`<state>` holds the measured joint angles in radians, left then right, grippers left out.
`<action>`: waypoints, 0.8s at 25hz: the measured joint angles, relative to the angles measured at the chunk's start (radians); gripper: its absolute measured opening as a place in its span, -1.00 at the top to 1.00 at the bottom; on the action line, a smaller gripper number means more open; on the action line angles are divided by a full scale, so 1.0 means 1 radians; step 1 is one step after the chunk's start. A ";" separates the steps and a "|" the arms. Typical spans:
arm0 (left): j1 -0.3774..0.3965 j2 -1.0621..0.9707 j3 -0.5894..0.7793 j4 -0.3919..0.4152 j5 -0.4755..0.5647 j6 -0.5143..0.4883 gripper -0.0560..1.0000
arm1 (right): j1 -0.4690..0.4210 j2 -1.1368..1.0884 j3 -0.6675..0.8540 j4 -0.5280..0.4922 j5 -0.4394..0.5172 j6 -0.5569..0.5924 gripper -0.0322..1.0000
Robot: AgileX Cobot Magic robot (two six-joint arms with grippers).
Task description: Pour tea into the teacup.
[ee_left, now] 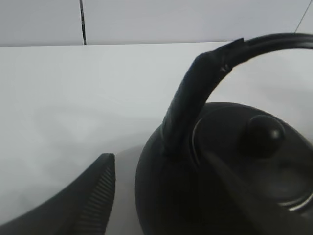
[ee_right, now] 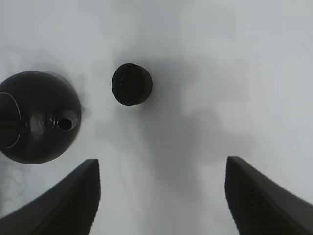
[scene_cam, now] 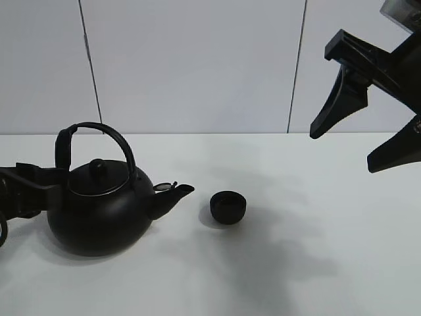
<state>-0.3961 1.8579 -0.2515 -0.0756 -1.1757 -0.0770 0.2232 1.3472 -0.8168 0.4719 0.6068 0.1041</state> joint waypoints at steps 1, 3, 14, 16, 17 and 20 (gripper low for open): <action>0.000 -0.006 0.006 0.000 0.000 -0.005 0.17 | 0.000 0.000 0.000 0.000 0.000 0.000 -0.02; 0.000 -0.027 0.024 0.002 0.015 -0.011 0.17 | 0.000 0.000 0.000 0.000 0.000 0.000 -0.02; 0.000 -0.247 0.091 -0.038 0.025 -0.015 0.17 | 0.000 0.000 0.000 0.000 0.000 0.000 -0.02; 0.000 -0.285 0.091 -0.039 0.027 -0.015 0.17 | 0.000 0.000 0.000 0.000 0.000 0.000 -0.02; 0.000 -0.303 0.086 -0.041 0.042 -0.015 0.17 | 0.000 0.000 0.000 0.000 0.000 0.000 -0.02; 0.000 -0.375 0.046 -0.046 0.161 -0.015 0.17 | 0.000 0.000 0.000 0.000 0.000 0.000 -0.02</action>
<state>-0.3961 1.4827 -0.2051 -0.1214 -1.0146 -0.0916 0.2232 1.3472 -0.8168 0.4719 0.6068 0.1041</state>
